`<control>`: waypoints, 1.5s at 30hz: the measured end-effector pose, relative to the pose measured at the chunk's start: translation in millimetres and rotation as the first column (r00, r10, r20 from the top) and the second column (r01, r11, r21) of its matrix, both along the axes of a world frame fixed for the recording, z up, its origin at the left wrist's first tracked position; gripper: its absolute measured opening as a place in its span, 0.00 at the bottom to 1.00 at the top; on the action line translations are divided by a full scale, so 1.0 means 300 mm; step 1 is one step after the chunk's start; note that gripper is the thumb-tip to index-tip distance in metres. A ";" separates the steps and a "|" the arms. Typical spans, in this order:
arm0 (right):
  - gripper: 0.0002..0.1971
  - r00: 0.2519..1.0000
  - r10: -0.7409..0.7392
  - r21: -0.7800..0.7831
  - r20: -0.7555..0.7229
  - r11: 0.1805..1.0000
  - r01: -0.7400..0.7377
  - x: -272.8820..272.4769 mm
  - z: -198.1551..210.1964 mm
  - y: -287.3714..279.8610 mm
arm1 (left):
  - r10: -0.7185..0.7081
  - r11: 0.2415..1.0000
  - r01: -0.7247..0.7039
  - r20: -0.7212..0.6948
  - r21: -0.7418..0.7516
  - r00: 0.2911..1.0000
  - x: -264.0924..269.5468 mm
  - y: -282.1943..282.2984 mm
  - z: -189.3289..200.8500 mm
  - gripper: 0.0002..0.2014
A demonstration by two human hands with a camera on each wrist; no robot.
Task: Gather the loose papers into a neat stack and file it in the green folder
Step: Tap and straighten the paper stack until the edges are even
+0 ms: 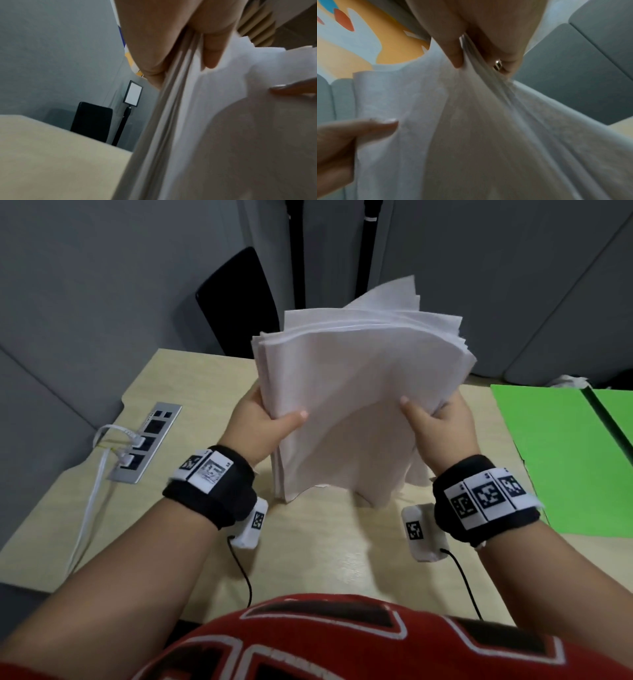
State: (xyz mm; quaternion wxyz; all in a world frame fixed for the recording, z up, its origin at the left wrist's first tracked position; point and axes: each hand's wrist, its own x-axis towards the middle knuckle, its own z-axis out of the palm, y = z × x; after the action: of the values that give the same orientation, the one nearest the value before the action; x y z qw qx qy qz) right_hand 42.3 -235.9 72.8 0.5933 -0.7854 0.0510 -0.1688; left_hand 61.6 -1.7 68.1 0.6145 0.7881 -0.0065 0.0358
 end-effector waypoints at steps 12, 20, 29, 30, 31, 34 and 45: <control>0.21 0.912 0.015 0.024 0.409 0.999 -0.027 -0.035 0.163 0.053 | -0.004 0.994 -0.045 0.426 0.104 0.905 0.044 -0.024 0.256 0.03; 0.16 0.872 0.087 -0.448 0.482 0.880 0.160 0.013 0.264 0.058 | -0.071 0.981 -0.016 0.433 0.195 0.898 0.009 -0.063 0.275 0.06; 0.09 0.913 -0.068 -0.445 0.403 0.857 0.261 0.024 0.248 0.012 | 0.003 1.000 -0.003 0.392 -0.002 0.920 0.013 -0.014 0.225 0.09; 0.08 0.914 -0.091 -0.425 0.395 0.864 0.270 0.024 0.238 0.005 | 0.007 1.000 0.005 0.379 -0.030 0.925 0.016 -0.009 0.219 0.09; 0.08 0.914 -0.117 -0.403 0.389 0.870 0.283 0.024 0.225 -0.002 | 0.010 0.999 0.007 0.373 -0.046 0.928 0.017 -0.006 0.215 0.10; 0.10 0.913 -0.179 -0.327 0.366 0.894 0.307 0.024 0.193 -0.016 | -0.016 1.000 0.025 0.383 -0.018 0.923 0.011 -0.005 0.204 0.06; 0.27 0.980 -0.084 0.091 0.181 0.994 0.068 -0.005 0.082 -0.030 | -0.304 0.932 0.339 0.231 -0.128 0.924 -0.031 -0.016 0.008 0.65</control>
State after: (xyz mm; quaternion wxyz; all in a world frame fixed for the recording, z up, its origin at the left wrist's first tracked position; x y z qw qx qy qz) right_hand 40.7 -245.0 97.3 0.6212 -0.7382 0.0329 -0.2610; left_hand 52.4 -6.6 70.6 0.6713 0.7143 -0.1970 0.0165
